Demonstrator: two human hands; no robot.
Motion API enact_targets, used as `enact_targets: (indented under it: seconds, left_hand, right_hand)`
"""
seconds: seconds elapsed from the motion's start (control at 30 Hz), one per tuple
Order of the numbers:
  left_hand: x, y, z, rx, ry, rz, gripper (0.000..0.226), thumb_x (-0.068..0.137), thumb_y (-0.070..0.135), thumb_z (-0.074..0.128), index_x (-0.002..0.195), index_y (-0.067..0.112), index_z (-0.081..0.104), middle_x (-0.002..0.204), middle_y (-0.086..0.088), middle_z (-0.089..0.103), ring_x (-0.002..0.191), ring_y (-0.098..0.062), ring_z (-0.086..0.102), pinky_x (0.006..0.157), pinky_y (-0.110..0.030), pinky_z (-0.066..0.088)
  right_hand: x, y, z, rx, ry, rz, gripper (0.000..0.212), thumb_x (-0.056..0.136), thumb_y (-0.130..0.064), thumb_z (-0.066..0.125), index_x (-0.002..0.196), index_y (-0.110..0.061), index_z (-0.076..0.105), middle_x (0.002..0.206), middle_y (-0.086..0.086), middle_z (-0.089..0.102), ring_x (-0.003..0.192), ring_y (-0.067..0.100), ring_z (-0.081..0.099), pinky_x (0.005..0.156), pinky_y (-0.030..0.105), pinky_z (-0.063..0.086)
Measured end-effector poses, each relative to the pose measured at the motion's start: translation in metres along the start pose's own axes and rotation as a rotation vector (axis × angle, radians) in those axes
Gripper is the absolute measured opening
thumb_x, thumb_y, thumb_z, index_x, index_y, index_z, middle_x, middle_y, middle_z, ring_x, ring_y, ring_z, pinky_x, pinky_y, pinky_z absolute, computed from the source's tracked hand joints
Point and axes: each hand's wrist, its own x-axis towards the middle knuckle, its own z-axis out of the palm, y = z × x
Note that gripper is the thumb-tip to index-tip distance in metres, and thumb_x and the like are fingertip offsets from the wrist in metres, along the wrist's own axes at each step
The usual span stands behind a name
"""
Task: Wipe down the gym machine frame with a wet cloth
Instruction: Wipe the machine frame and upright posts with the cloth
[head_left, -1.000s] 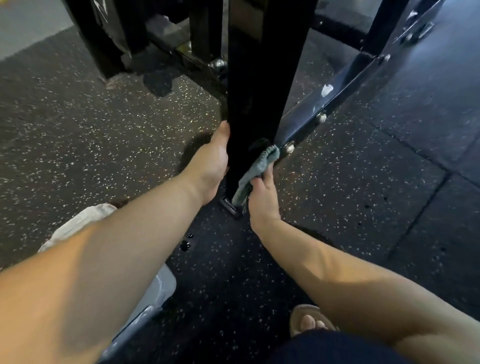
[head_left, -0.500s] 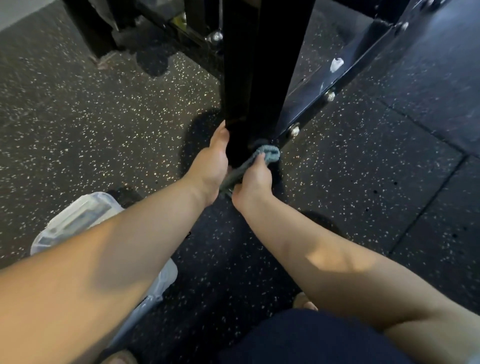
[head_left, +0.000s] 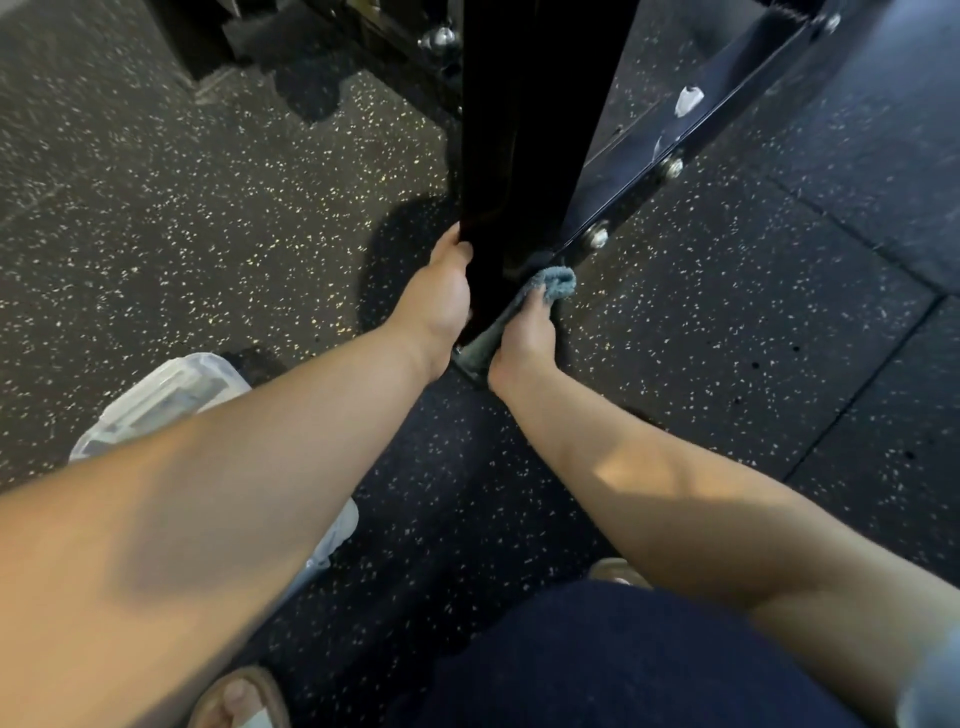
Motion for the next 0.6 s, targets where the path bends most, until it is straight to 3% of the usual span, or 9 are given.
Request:
enact_targets:
  seconds: [0.07, 0.13, 0.23, 0.33, 0.4, 0.5, 0.6]
  left_hand:
    - [-0.002, 0.005, 0.001, 0.013, -0.004, -0.019, 0.041, 0.102, 0.036, 0.031, 0.14, 0.031, 0.041, 0.134, 0.007, 0.053, 0.12, -0.008, 0.048, 0.106, -0.033, 0.035]
    - [-0.004, 0.01, 0.001, 0.026, 0.014, -0.043, 0.046, 0.098, 0.046, 0.034, 0.139, 0.028, 0.044, 0.133, 0.005, 0.055, 0.124, -0.012, 0.048, 0.109, -0.035, 0.034]
    - [-0.004, 0.018, 0.002, 0.051, 0.014, -0.06, 0.064, 0.087, 0.062, 0.035, 0.139, 0.026, 0.046, 0.135, 0.003, 0.054, 0.126, -0.014, 0.048, 0.112, -0.038, 0.032]
    - [-0.013, 0.034, 0.005, 0.059, 0.021, -0.006, 0.051, 0.099, 0.048, 0.029, 0.138, 0.02, 0.046, 0.128, 0.003, 0.057, 0.122, -0.014, 0.05, 0.11, -0.034, 0.034]
    - [-0.02, 0.051, 0.005, 0.094, 0.006, 0.045, 0.044, 0.101, 0.041, 0.028, 0.129, 0.019, 0.055, 0.112, 0.008, 0.063, 0.107, -0.007, 0.056, 0.096, -0.02, 0.04]
    - [-0.032, 0.081, 0.01, 0.089, -0.012, 0.163, 0.036, 0.103, 0.031, 0.028, 0.103, 0.024, 0.063, 0.079, 0.019, 0.07, 0.077, 0.007, 0.061, 0.064, -0.006, 0.045]
    - [-0.05, 0.109, 0.018, 0.088, -0.031, 0.264, 0.035, 0.102, 0.021, 0.028, 0.094, 0.022, 0.062, 0.064, 0.021, 0.068, 0.063, 0.011, 0.062, 0.051, -0.003, 0.042]
  right_hand:
    - [0.017, -0.003, 0.003, -0.006, 0.043, 0.012, 0.061, 0.094, -0.057, 0.031, 0.147, -0.026, 0.031, 0.144, 0.006, 0.044, 0.125, 0.03, 0.048, 0.103, 0.048, 0.041]
    - [0.007, -0.021, 0.012, -0.035, 0.05, -0.045, 0.071, 0.088, -0.061, 0.03, 0.15, -0.028, 0.022, 0.151, 0.001, 0.034, 0.133, 0.028, 0.04, 0.108, 0.051, 0.035]
    - [-0.019, -0.046, 0.021, -0.099, -0.024, -0.168, 0.059, 0.098, -0.05, 0.026, 0.152, -0.033, 0.007, 0.158, -0.006, 0.016, 0.142, 0.024, 0.025, 0.115, 0.049, 0.023]
    - [-0.036, -0.056, 0.022, -0.151, 0.021, -0.171, 0.057, 0.101, -0.047, 0.025, 0.153, -0.027, 0.012, 0.156, -0.007, 0.019, 0.142, 0.022, 0.026, 0.114, 0.041, 0.026]
    - [-0.047, -0.073, 0.033, -0.116, 0.008, -0.167, 0.06, 0.097, -0.051, 0.026, 0.152, -0.03, 0.015, 0.158, -0.006, 0.018, 0.143, 0.023, 0.024, 0.115, 0.047, 0.025]
    - [-0.077, -0.098, 0.038, -0.215, -0.065, -0.418, 0.054, 0.104, -0.038, 0.021, 0.153, -0.025, 0.004, 0.16, -0.005, 0.001, 0.147, 0.016, 0.007, 0.119, 0.041, 0.012]
    - [-0.098, -0.098, 0.042, -0.27, -0.146, -0.491, 0.073, 0.09, -0.066, 0.03, 0.152, -0.036, 0.005, 0.159, -0.006, 0.013, 0.146, 0.016, 0.014, 0.119, 0.044, 0.014]
